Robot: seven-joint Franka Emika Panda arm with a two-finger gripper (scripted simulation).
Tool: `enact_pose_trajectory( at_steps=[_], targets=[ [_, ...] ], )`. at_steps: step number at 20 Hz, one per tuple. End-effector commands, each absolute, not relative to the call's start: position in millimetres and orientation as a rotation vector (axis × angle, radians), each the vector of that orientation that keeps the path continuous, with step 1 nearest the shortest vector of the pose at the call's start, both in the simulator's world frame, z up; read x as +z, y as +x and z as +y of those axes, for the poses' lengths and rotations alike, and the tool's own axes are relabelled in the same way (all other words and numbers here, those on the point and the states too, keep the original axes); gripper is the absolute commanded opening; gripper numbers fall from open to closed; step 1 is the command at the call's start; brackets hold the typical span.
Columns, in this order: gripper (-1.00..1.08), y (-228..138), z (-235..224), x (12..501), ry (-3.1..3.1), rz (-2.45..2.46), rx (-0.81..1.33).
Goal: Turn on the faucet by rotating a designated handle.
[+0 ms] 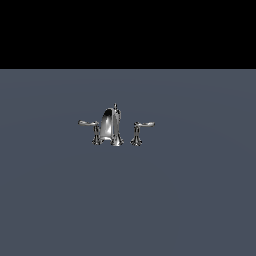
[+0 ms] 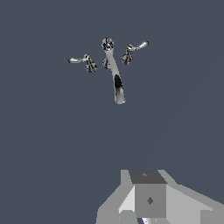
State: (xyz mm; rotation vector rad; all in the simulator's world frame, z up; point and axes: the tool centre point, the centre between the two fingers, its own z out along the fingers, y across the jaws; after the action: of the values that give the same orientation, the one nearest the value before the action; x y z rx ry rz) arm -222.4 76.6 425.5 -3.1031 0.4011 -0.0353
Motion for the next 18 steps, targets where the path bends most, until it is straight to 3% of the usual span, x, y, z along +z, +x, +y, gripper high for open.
enact_pose_trajectory(
  at_steps=[1, 18],
  targets=[
    [-1.0, -215, 88, 413, -3.091, 0.482, -0.034],
    [-1.0, -154, 150, 332, -2.963, 0.993, -0.022]
  ],
)
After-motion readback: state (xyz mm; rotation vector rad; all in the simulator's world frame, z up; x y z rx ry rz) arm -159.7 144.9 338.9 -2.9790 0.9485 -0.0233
